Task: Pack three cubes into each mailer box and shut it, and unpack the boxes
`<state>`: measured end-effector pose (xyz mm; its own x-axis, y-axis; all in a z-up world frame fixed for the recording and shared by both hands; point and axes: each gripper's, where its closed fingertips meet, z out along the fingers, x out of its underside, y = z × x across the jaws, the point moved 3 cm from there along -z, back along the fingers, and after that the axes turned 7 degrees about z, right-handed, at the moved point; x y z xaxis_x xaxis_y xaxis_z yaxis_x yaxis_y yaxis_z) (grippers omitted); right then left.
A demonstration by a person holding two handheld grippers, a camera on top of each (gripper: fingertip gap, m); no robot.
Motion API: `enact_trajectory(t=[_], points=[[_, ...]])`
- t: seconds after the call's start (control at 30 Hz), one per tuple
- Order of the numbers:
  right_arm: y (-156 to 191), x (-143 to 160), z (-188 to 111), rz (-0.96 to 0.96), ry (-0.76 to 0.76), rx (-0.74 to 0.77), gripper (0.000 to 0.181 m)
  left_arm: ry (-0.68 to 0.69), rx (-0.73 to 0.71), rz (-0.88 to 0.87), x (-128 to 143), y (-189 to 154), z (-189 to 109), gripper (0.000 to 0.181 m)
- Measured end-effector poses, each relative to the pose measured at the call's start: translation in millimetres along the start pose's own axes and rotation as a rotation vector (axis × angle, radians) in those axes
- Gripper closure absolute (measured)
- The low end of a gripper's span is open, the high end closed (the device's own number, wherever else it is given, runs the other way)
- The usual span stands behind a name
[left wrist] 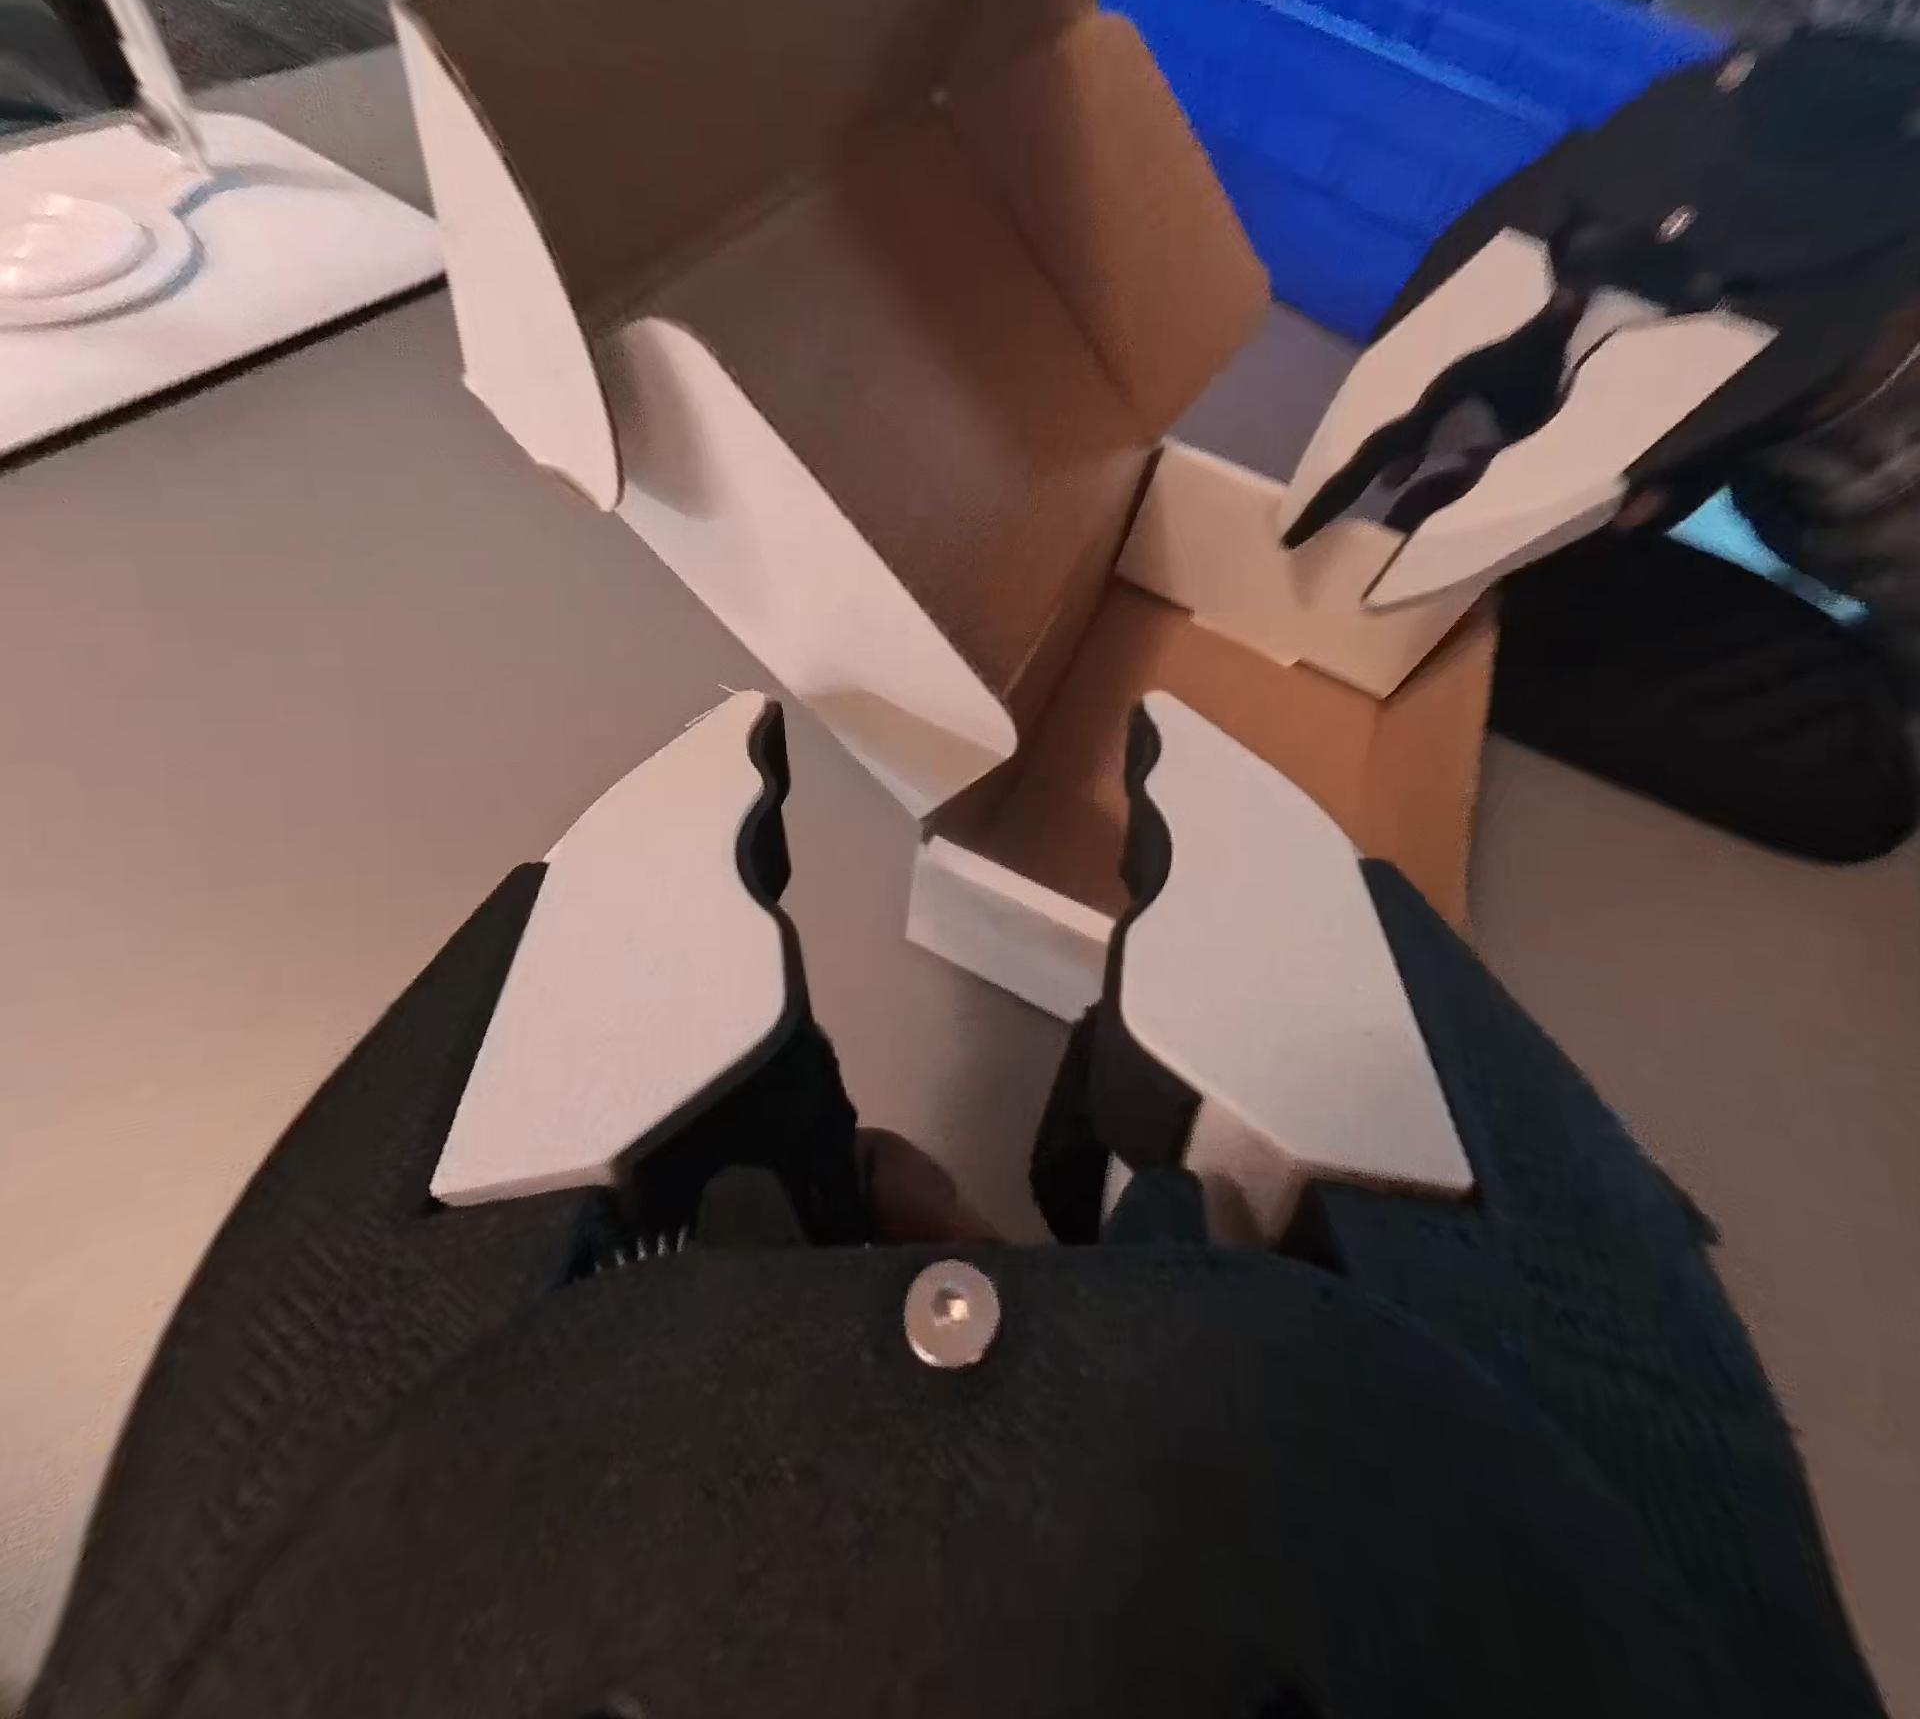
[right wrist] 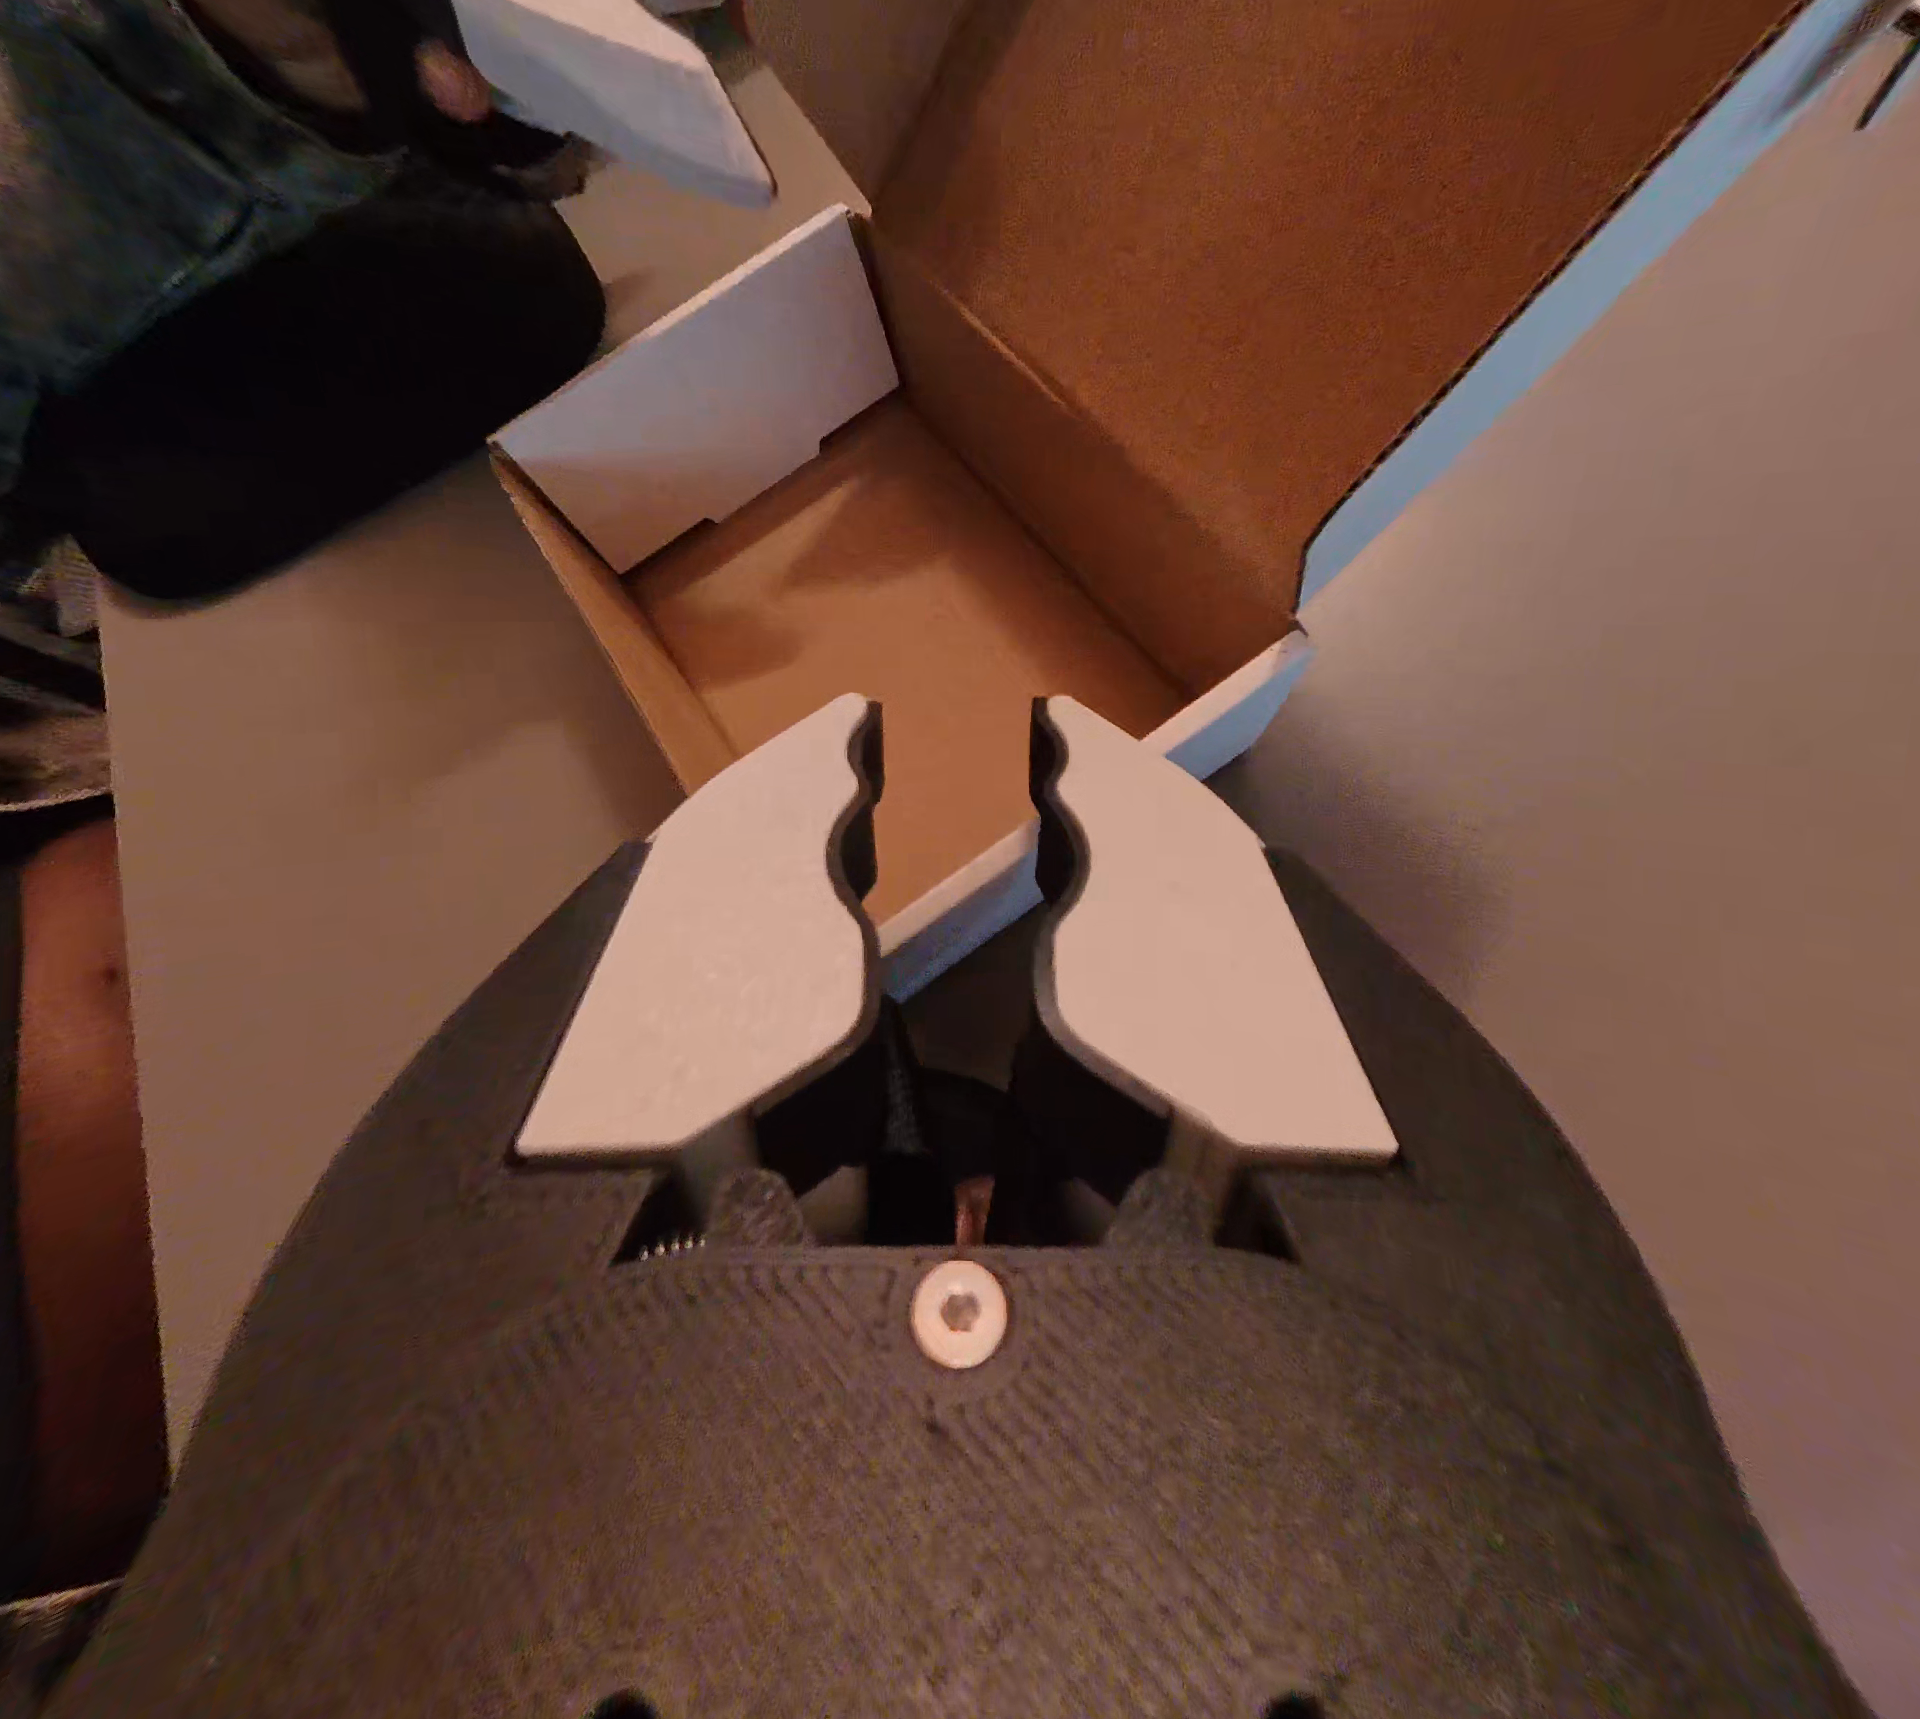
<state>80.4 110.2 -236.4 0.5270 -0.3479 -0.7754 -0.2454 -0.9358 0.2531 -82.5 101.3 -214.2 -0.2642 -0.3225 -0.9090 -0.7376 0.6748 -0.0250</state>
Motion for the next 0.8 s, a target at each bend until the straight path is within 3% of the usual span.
enact_trajectory(t=[0.17,0.4,0.53,0.67,0.73,0.8], points=[[-2,0,2,0.006,-0.027,-0.017,0.158,-0.115,0.189,-0.248,-4,5,0,0.116],[1,3,8,-0.049,-0.035,-0.016,0.160,-0.305,0.424,-0.723,-10,27,0,0.121],[2,6,12,-0.075,-0.023,-0.020,0.162,-0.298,0.388,-0.720,-6,32,6,0.124],[5,7,13,-0.099,-0.007,-0.043,0.159,-0.289,0.412,-0.676,-8,25,8,0.141],[7,-5,6,-0.085,-0.104,-0.074,0.153,-0.276,0.384,-0.631,-7,24,8,0.145],[3,-28,-14,0.001,-0.306,-0.116,0.153,-0.296,0.366,-0.599,-10,25,6,0.150]])
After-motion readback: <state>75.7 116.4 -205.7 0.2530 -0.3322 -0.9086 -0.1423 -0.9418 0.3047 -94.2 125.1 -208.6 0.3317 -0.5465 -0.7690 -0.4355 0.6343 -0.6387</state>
